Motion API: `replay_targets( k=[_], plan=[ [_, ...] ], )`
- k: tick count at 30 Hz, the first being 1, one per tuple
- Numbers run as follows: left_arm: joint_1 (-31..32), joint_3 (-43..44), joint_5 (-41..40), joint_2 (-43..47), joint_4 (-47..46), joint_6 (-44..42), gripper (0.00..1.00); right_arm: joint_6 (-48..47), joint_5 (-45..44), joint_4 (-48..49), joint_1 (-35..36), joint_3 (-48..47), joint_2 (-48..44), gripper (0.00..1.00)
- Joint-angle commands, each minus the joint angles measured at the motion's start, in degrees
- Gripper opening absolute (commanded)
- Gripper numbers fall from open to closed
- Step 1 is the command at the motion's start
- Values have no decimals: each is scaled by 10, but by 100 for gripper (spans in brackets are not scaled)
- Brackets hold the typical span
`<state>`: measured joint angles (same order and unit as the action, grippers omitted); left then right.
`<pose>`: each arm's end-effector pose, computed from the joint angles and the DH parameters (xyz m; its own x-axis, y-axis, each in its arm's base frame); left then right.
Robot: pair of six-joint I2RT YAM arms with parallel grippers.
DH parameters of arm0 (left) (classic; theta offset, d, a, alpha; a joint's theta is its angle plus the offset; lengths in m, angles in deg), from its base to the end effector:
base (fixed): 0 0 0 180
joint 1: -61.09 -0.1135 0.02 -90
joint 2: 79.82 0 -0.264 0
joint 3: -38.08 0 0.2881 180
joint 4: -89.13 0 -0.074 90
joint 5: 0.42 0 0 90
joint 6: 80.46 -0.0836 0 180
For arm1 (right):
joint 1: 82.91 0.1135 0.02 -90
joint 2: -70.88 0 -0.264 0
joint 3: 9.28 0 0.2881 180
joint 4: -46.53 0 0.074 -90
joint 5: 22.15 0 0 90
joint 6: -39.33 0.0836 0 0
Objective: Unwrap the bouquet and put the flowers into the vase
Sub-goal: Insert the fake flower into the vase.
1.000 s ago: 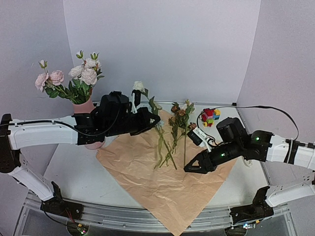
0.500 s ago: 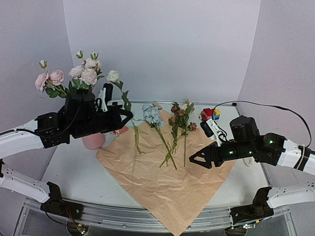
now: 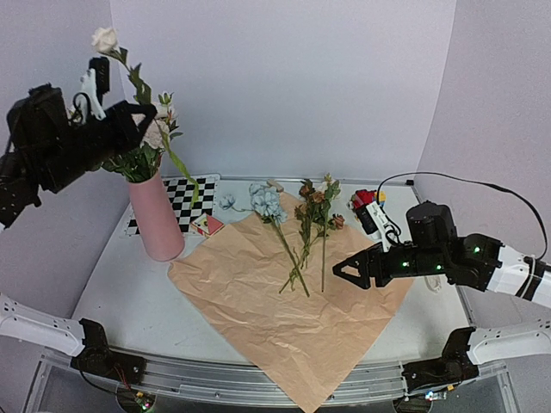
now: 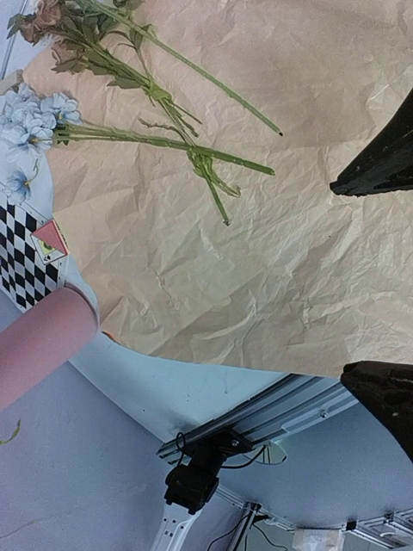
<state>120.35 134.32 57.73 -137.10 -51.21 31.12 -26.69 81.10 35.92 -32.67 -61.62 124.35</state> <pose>0.1638 -0.1892 0.5150 -0.1751 -0.3167 -0.9322 0.4258 0.8293 -0.3618 0.1791 0.2452 0.2883 -0.4813 0.0400 -0.8756 -0.7619 0.4748 0.4405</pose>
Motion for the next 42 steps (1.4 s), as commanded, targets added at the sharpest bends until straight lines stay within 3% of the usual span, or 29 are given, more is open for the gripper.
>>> replay_targets(
  k=[1, 9, 14, 21, 30, 42],
  plan=[
    [1, 84, -131, 6, -22, -128, 0, 5, -10, 13, 2, 7, -16, 67],
    [1, 94, -172, 22, -218, -342, 0, 7, -11, 17, 3, 7, -15, 67],
    [1, 68, -149, 19, -362, -487, 0, 8, -10, 22, 2, 2, -8, 67],
    [1, 71, -113, -28, -442, -619, 0, 8, -10, 28, 2, -5, 2, 67],
    [-1, -23, -104, -29, -576, -692, 0, 5, -10, 32, 2, -12, 15, 67],
    [-50, -115, -88, -35, -653, -709, 0, 0, -12, 32, 3, -18, 27, 67]
  ],
)
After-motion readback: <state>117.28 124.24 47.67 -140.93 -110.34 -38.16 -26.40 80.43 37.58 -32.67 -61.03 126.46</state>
